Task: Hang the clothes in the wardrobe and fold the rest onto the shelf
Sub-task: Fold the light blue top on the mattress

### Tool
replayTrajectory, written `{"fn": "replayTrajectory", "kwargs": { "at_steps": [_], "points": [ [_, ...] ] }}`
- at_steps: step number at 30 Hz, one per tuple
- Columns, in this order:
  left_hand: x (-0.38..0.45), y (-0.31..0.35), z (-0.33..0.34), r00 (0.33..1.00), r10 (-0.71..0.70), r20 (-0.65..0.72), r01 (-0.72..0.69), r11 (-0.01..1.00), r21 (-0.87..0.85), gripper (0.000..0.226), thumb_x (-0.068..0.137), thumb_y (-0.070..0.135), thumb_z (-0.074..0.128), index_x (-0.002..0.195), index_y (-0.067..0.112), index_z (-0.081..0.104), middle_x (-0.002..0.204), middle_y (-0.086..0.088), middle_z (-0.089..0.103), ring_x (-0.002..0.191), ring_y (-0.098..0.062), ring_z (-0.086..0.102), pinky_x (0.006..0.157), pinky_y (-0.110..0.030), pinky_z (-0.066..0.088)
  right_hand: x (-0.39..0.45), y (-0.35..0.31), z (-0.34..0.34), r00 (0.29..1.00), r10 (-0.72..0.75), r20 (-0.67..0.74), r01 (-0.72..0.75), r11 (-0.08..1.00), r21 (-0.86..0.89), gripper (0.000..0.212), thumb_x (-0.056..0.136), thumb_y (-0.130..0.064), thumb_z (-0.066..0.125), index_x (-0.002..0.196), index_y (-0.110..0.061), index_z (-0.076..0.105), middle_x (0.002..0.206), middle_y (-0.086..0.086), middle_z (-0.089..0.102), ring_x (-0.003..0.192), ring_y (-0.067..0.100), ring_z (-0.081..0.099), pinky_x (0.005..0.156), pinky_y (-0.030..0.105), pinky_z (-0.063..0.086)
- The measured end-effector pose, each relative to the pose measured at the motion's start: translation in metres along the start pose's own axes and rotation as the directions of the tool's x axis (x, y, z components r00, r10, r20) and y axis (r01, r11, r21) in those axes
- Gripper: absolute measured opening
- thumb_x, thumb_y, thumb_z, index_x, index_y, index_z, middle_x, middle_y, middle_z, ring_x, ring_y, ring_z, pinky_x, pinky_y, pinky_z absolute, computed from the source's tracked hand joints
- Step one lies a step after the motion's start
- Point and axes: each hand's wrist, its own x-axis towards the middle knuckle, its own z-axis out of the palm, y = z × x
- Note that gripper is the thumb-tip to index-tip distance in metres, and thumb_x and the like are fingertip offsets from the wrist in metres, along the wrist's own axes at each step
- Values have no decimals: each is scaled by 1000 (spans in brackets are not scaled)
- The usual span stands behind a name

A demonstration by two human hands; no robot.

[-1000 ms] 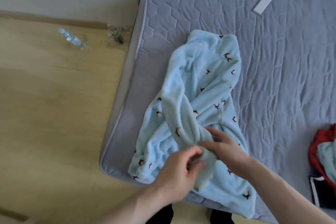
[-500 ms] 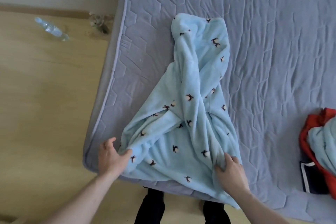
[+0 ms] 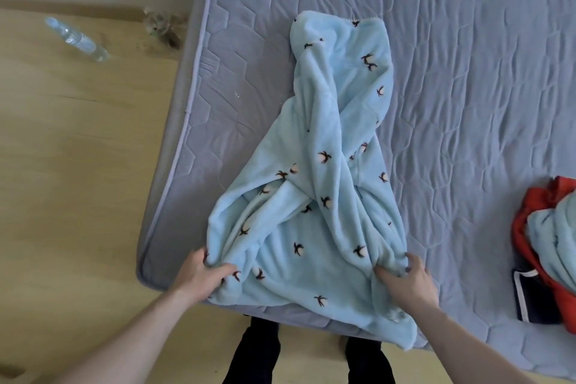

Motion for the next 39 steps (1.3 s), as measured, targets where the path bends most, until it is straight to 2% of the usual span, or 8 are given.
{"fn": "replayTrajectory", "kwargs": {
  "at_steps": [5, 10, 14, 18, 24, 30, 35, 39],
  "points": [
    [-47, 34, 22, 966, 190, -177, -187, 982, 35, 49, 65, 46, 78, 103, 36, 49, 91, 19, 66, 78, -3, 65, 60, -32, 52, -2, -4, 3, 995, -29, 93, 29, 1000, -6, 93, 79, -62, 74, 151, -20, 32, 118, 3, 57, 102, 30, 60, 78, 39, 47],
    [-106, 80, 79, 807, 589, -52, -569, 797, 201, 80, 76, 49, 70, 144, 53, 28, 132, 42, 44, 117, 17, 49, 86, -7, 43, -7, 2, -4, 989, -88, 118, 78, 993, 84, 94, 69, -66, 81, 142, -19, 45, 122, 1, 60, 101, 22, 60, 78, 36, 47],
    [-132, 117, 137, 685, 728, 34, -695, 637, 333, 77, 84, 50, 57, 152, 49, 21, 129, 28, 44, 104, -2, 58, 78, -26, 53, -5, 13, -17, 968, -153, 198, 116, 975, 187, 66, 66, -58, 88, 115, -21, 64, 106, -3, 73, 92, 15, 71, 73, 31, 55],
    [-138, 143, 191, 644, 739, 195, -739, 536, 408, 75, 88, 47, 52, 154, 41, 17, 125, 18, 42, 92, -16, 62, 70, -33, 51, -3, 24, -41, 902, -194, 385, 39, 926, 377, 37, 59, -47, 86, 94, -38, 76, 90, -13, 77, 77, 0, 73, 60, 14, 54],
    [-122, 166, 254, 624, 660, 418, -764, 405, 502, 76, 88, 24, 62, 154, 24, 25, 127, 1, 44, 104, -29, 58, 75, -42, 48, 14, 40, -68, 819, -43, 573, -353, 748, 562, 30, 89, -7, 54, 85, -18, 81, 92, 6, 76, 76, 19, 74, 64, 32, 57],
    [-105, 159, 281, 655, 487, 578, -756, 417, 505, 63, 88, 18, 67, 145, 17, 40, 130, -5, 51, 120, -26, 53, 95, -42, 50, 31, 47, -82, 822, 27, 569, -416, 711, 567, 34, 101, -26, 48, 116, -9, 74, 105, 8, 73, 97, 29, 65, 102, 49, 50],
    [-102, 157, 275, 611, 409, 678, -775, 484, 406, 39, 84, 29, 57, 123, 25, 52, 134, 6, 57, 127, -19, 55, 98, -31, 46, 32, 6, -94, 983, -52, 176, -42, 870, 491, 40, 105, -42, 50, 134, -17, 60, 116, -2, 67, 99, 15, 62, 91, 34, 45],
    [-107, 142, 245, 599, 404, 691, -729, 632, 263, 64, 87, 34, 55, 146, 52, 39, 157, 35, 27, 141, 2, 38, 107, -29, 36, 25, -64, -102, 910, -408, -76, 398, 803, 443, 68, 86, -63, 67, 145, -34, 48, 139, -18, 54, 122, 4, 53, 90, 17, 47]
  ]
}}
